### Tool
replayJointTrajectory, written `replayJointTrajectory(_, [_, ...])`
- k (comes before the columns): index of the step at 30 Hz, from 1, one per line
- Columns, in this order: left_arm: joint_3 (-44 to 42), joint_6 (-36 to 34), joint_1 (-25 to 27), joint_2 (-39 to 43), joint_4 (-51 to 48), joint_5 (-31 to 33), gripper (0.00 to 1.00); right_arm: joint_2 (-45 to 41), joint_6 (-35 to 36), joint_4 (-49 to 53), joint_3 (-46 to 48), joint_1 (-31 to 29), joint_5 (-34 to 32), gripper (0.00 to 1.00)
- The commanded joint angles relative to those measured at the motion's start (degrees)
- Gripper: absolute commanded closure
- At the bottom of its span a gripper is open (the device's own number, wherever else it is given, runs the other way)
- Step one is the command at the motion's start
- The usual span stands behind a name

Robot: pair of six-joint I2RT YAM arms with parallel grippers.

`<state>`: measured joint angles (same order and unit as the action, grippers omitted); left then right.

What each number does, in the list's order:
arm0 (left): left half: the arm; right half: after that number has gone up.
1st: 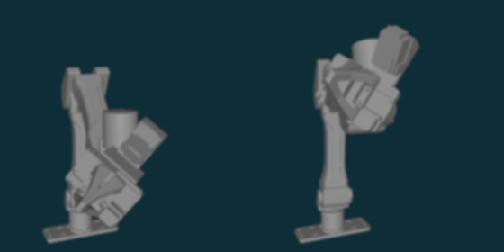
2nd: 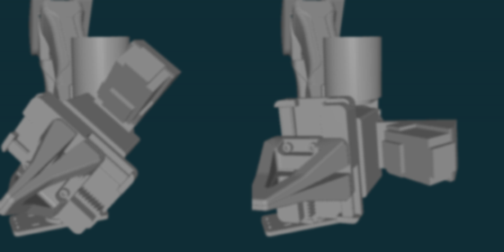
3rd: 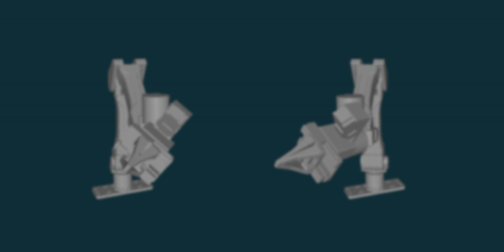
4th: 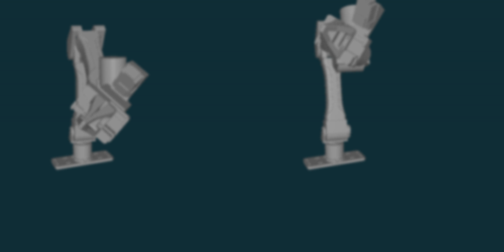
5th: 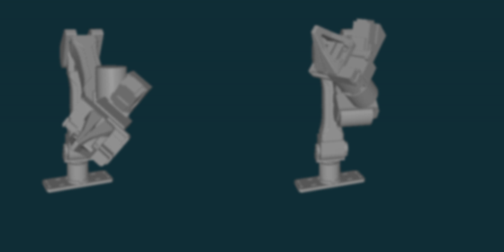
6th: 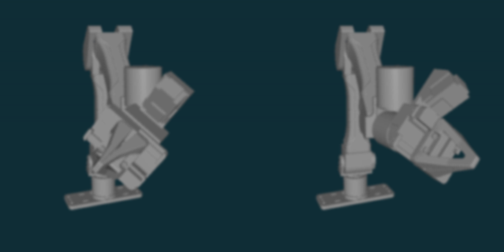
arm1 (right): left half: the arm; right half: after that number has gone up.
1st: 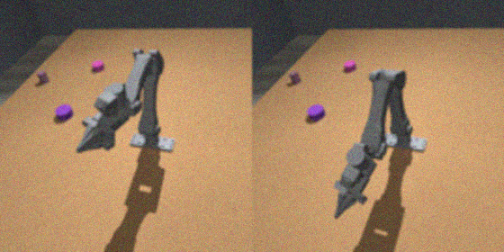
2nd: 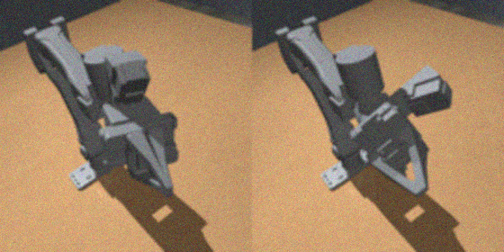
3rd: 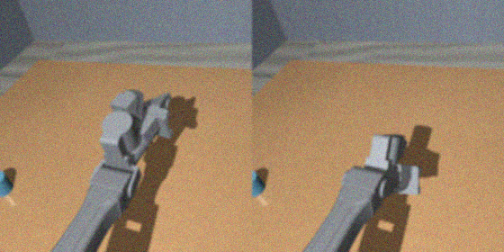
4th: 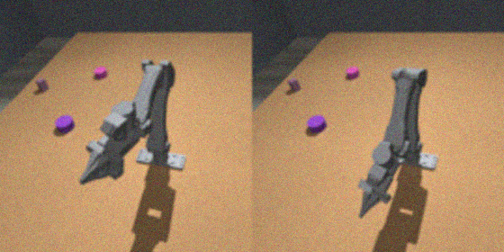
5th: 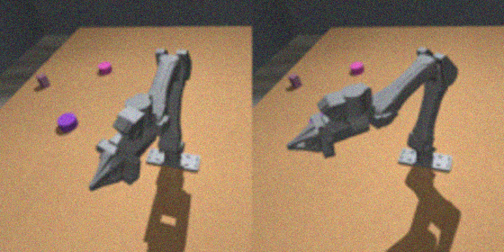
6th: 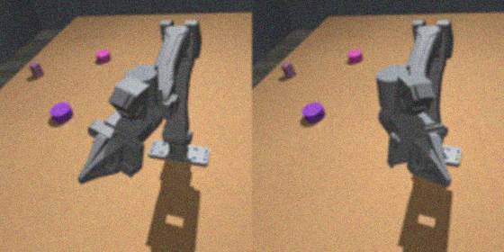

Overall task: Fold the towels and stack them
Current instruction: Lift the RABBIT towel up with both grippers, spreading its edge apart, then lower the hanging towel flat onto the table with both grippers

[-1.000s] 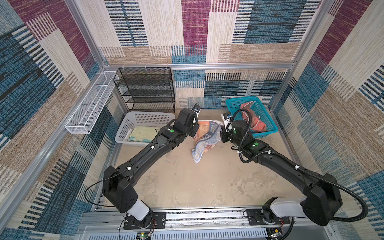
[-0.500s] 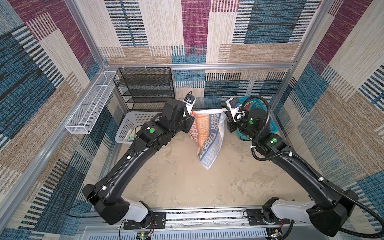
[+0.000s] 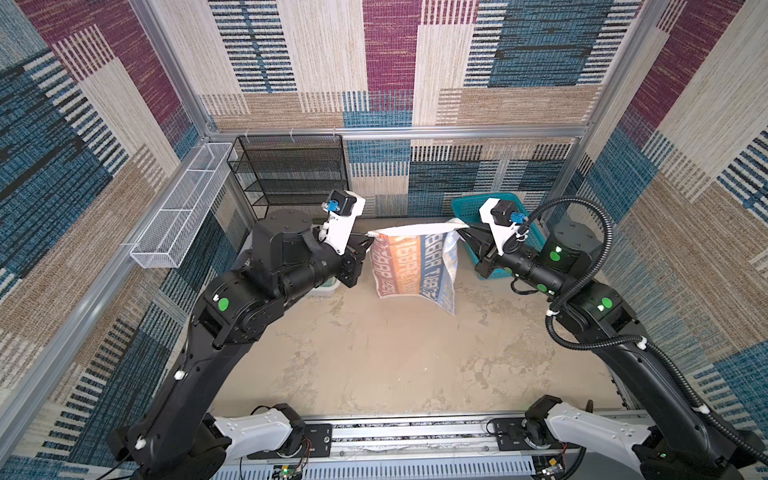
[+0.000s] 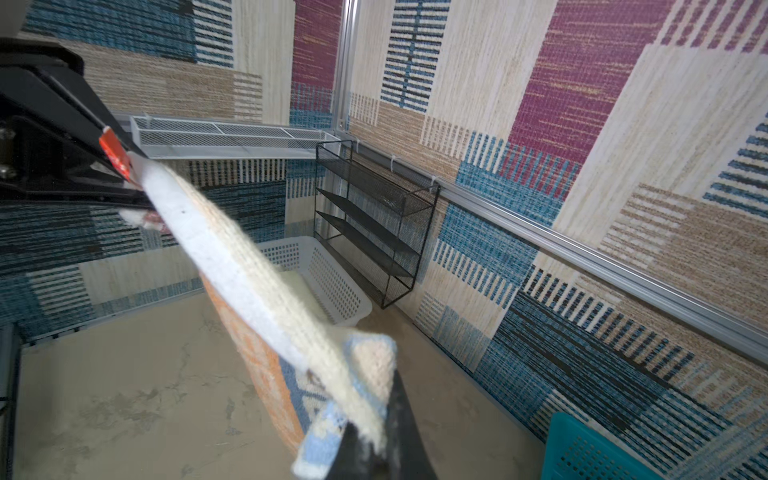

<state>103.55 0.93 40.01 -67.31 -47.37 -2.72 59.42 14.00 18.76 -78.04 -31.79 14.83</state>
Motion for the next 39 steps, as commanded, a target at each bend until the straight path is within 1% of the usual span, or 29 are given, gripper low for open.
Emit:
replayJointTrajectory(1, [-0.2,5.5,-0.3,3.3,-2.1,1.1,1.0,-1.7,-2.9,0.6,-0.4,0.3,-2.0,1.0])
replayJointTrajectory(4, [-0.6,6.7,-0.3,5.0,-2.0,1.6,1.0,-2.2,-3.3,0.8,-0.2,0.3,-4.2,1.0])
replayJointTrajectory(8, [-0.4,7.2,-0.3,3.9,-2.8,5.6,1.0,-1.3,-3.1,0.8,0.2,0.3,-8.2,1.0])
replayJointTrajectory(12, [1.8,6.2,-0.4,-1.5,-6.3,12.4,1.0,2.1,-2.3,0.8,0.5,0.3,-12.0,1.0])
replayJointTrajectory(15, [3.3,5.0,-0.9,-6.5,-7.7,18.5,1.0,5.1,-1.2,-0.4,1.5,0.5,-16.3,1.0])
replayJointTrajectory(18, [5.1,3.8,-2.7,-12.2,-8.2,21.2,1.0,8.8,-0.2,-1.8,2.2,2.0,-18.9,1.0])
replayJointTrajectory(21, [7.2,2.7,-5.0,-18.2,-7.9,23.2,1.0,12.6,0.3,-4.0,3.1,5.0,-18.3,1.0])
replayJointTrajectory(22, [7.7,2.3,-5.5,-20.0,-7.4,24.8,1.0,13.8,0.5,-4.8,3.2,5.9,-18.1,1.0])
replayJointTrajectory(26, [8.5,-1.3,-7.1,-27.8,-2.0,29.6,1.0,19.6,1.4,-9.5,4.0,9.3,-17.2,1.0])
replayJointTrajectory(29, [9.7,-3.5,-8.1,-33.8,1.4,31.7,1.0,23.8,1.2,-12.9,4.3,11.1,-16.2,1.0])
replayJointTrajectory(32, [12.8,-4.7,-8.9,-39.8,1.8,33.1,1.0,27.8,0.5,-14.8,4.2,12.4,-15.8,1.0])
replayJointTrajectory(35, [15.0,-4.7,-8.9,-43.0,0.9,33.7,1.0,30.0,0.6,-14.8,3.9,12.8,-15.9,1.0])
replayJointTrajectory(39, [15.0,-4.1,-8.8,-42.2,1.0,31.2,1.0,29.6,1.0,-14.3,3.9,13.0,-14.6,1.0])
